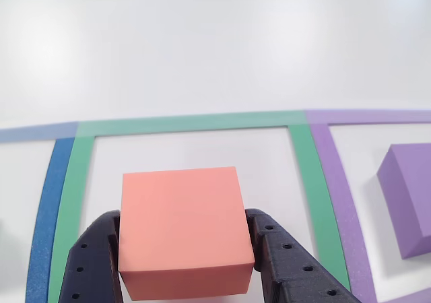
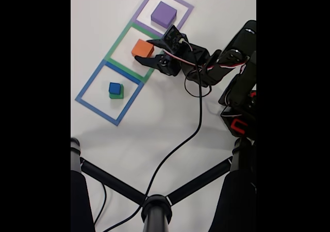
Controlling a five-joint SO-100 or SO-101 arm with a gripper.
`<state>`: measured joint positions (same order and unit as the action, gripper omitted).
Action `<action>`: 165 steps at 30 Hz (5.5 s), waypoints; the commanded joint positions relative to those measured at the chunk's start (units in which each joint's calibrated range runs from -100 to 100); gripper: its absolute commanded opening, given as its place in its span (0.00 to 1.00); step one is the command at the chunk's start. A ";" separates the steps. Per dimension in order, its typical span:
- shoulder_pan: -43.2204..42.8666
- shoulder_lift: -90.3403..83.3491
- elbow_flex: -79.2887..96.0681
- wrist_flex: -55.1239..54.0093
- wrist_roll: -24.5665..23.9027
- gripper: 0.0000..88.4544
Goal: Tower of hanoi
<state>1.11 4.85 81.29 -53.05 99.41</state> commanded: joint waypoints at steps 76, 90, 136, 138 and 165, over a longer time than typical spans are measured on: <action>-12.58 -56.38 -64.34 139.53 0.59 0.00; -16.77 -59.18 -60.07 134.92 0.59 0.16; -17.61 -17.67 1.63 11.49 0.59 0.40; -17.84 -12.63 0.08 7.04 0.59 0.40; -21.27 10.29 -13.91 -5.27 0.59 0.39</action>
<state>-19.69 15.41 67.97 -56.98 99.41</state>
